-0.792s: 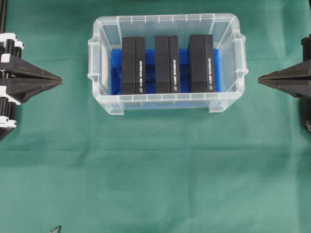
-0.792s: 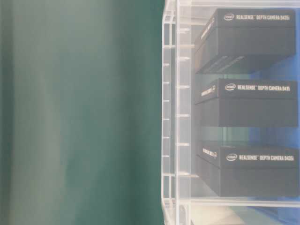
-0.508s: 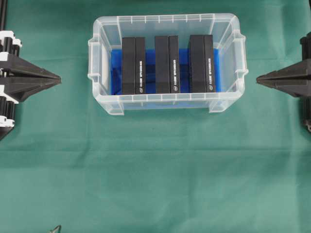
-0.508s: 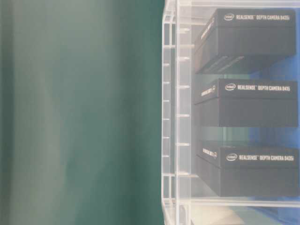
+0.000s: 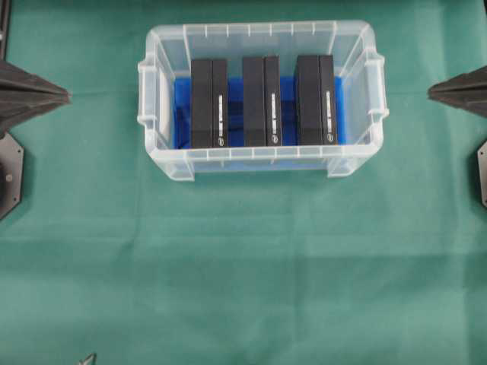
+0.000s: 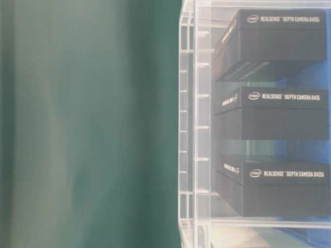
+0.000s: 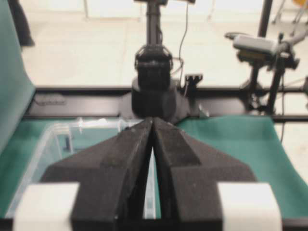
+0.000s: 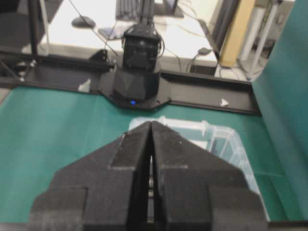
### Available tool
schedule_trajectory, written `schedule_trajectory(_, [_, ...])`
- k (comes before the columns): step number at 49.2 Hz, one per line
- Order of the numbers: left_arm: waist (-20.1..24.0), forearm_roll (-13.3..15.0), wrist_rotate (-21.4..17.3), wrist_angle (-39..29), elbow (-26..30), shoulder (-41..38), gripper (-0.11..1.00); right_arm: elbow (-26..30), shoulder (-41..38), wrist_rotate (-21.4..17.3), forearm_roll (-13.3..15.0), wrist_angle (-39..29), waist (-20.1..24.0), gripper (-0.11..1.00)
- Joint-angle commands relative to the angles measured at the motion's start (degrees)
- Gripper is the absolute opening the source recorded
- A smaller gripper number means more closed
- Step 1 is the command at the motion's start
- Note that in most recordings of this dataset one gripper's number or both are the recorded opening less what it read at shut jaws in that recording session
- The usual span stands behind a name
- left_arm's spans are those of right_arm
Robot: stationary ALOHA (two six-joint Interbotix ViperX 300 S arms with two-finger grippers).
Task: Take the box out of the case with the right arm.
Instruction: 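Raise the right gripper and swing it toward the case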
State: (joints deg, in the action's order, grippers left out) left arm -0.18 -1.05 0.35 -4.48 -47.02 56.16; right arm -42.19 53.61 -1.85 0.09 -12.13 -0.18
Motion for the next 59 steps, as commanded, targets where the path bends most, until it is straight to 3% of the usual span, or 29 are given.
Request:
schedule_trajectory(1, [0.26,-0.18,0.0,-3.87,5.01,-0.79,0.02,5.27,-1.32,-0.88,-0.18,-3.34,-0.09,0.0])
schedule_trajectory(11, [0.26,-0.18,0.35,-9.58,7.91,-1.32,0.02,8.61,-2.72,-3.87,-0.09,-9.4,-0.09,0.0])
schedule_trajectory(20, [0.09,-0.18,3.34,-16.44,8.44,-2.46,0.02,8.88,-3.08,-7.38,-0.09,-17.67,-0.18,0.0])
schedule_trajectory(35, [-2.72,-0.18,7.38,-49.48,16.61,-6.77,0.02,13.97,-8.17,-14.06,0.09,-50.98,-0.18,0.0])
schedule_trajectory(44, [-4.48,-0.09,9.05,-64.86,20.92,-9.67,0.02,17.4,-11.51,-15.82,0.18,-65.3,-0.18,0.0])
schedule_trajectory(52, [-5.36,-0.09,9.58,-70.75,21.8,-11.16,0.02,18.9,-13.71,-16.08,0.09,-73.65,-0.18,0.0])
schedule_trajectory(59, [-5.36,-0.09,9.67,-70.58,21.97,-11.78,0.02,19.07,-14.85,-16.26,0.09,-74.71,-0.18,0.0])
